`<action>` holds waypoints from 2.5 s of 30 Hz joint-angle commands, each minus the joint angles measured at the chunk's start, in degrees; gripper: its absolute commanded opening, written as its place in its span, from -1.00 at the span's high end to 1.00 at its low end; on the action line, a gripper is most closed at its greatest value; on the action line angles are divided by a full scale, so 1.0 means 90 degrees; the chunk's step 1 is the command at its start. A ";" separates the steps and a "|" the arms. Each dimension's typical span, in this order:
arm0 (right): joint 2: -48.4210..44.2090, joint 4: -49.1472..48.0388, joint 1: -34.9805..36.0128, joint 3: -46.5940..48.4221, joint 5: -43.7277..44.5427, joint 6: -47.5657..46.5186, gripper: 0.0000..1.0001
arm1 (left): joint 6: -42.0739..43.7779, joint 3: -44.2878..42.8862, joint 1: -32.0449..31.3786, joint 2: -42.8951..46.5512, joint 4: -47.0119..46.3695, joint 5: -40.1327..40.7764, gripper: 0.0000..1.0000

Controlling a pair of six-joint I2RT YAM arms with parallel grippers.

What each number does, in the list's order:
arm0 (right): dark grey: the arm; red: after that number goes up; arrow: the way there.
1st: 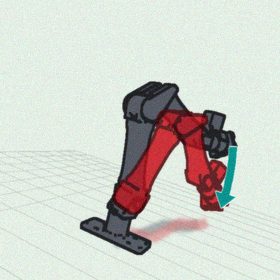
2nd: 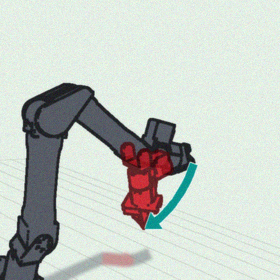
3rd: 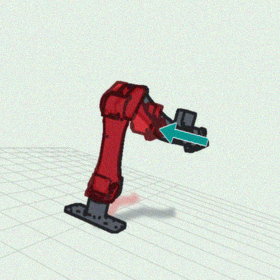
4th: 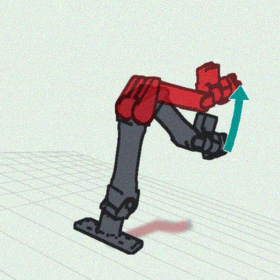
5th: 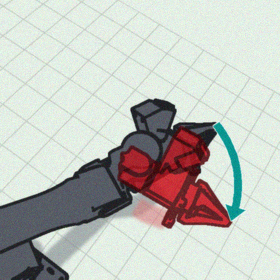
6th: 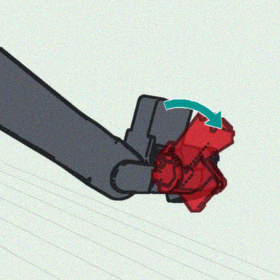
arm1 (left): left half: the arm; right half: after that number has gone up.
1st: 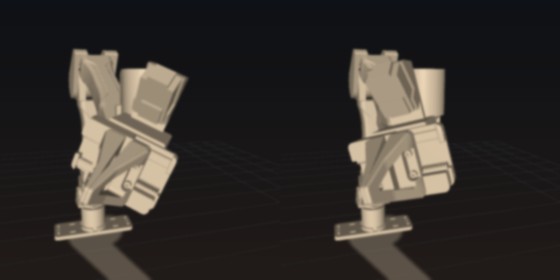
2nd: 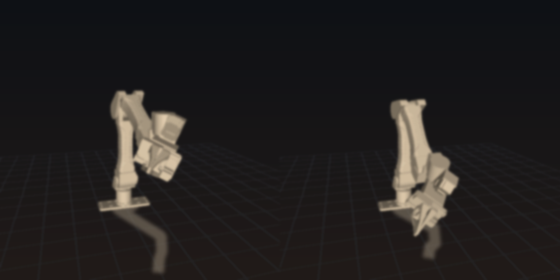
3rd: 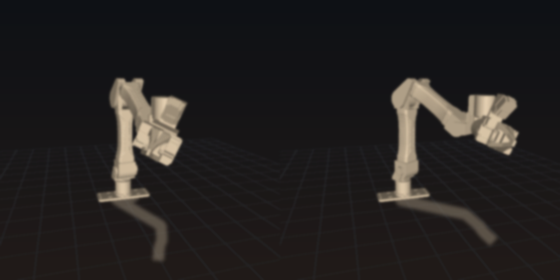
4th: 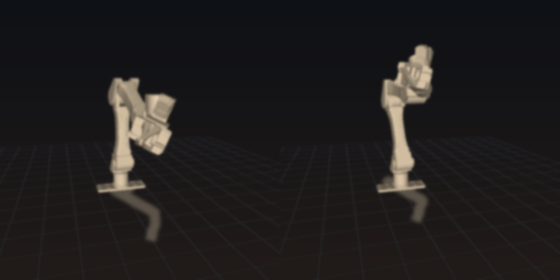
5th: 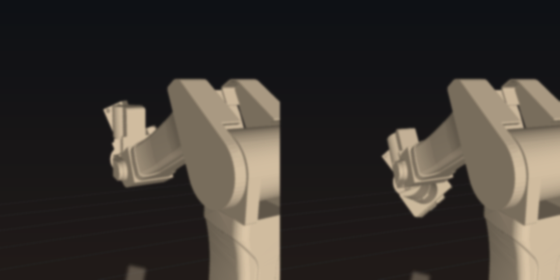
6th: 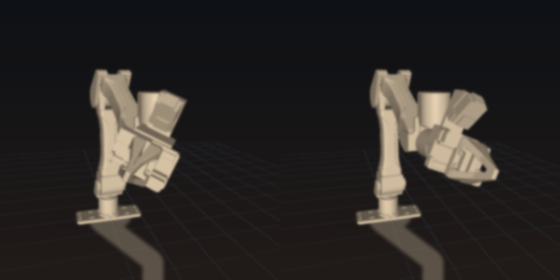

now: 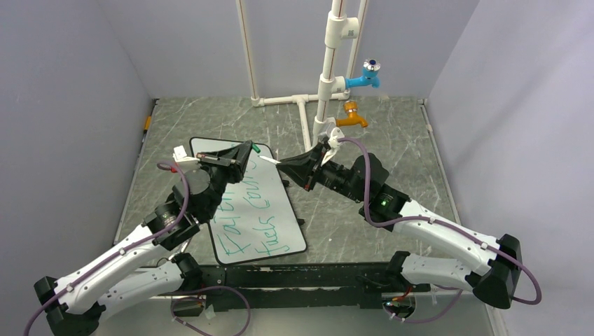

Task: Write a sentence on the whiteboard
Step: Insert the whiteboard marker without the cap into the pen cap.

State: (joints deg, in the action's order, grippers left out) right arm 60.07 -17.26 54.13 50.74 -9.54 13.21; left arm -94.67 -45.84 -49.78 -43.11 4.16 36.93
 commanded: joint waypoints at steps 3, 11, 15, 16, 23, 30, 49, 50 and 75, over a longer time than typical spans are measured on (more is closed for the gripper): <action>-0.0001 -0.0346 0.0078 0.0365 -0.0025 -0.0241 1.00 | -0.0794 -0.0193 0.0129 0.0021 0.0587 -0.0436 1.00; -0.0008 -0.0302 0.0099 0.0368 0.0100 -0.0318 1.00 | -0.1040 -0.0508 0.0196 0.0026 0.1125 -0.0558 1.00; 0.0005 -0.0228 0.0119 0.0355 0.0202 -0.0332 1.00 | -0.1158 -0.0542 0.0200 0.0031 0.1161 -0.0576 1.00; 0.0006 -0.0217 0.0127 0.0342 0.0239 -0.0335 1.00 | -0.1198 -0.0509 0.0208 0.0044 0.1133 -0.0577 1.00; -0.0006 -0.0183 0.0177 0.0318 0.0393 -0.0398 1.00 | -0.1340 -0.0447 0.0207 0.0046 0.1077 -0.0635 1.00; 0.0055 -0.0173 0.0236 0.0339 0.0470 -0.0430 1.00 | -0.1348 -0.0448 0.0207 0.0006 0.1023 -0.0667 1.00; -0.0252 -0.0039 0.0360 0.0193 0.0731 -0.0556 1.00 | -0.1561 -0.0439 0.0218 0.0035 0.1175 -0.0520 1.00; -0.0257 -0.0031 0.0362 0.0192 0.0737 -0.0559 1.00 | -0.1561 -0.0432 0.0218 0.0035 0.1167 -0.0508 1.00; -0.0108 0.0018 0.0397 0.0097 0.0779 -0.0532 1.00 | -0.1652 -0.0463 0.0226 -0.0012 0.1112 -0.0528 1.00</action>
State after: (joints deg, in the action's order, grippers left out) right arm 58.94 -15.92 57.39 51.59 -3.20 8.97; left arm -108.92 -48.49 -48.07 -43.13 15.49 31.81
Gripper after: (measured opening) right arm 0.121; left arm 0.033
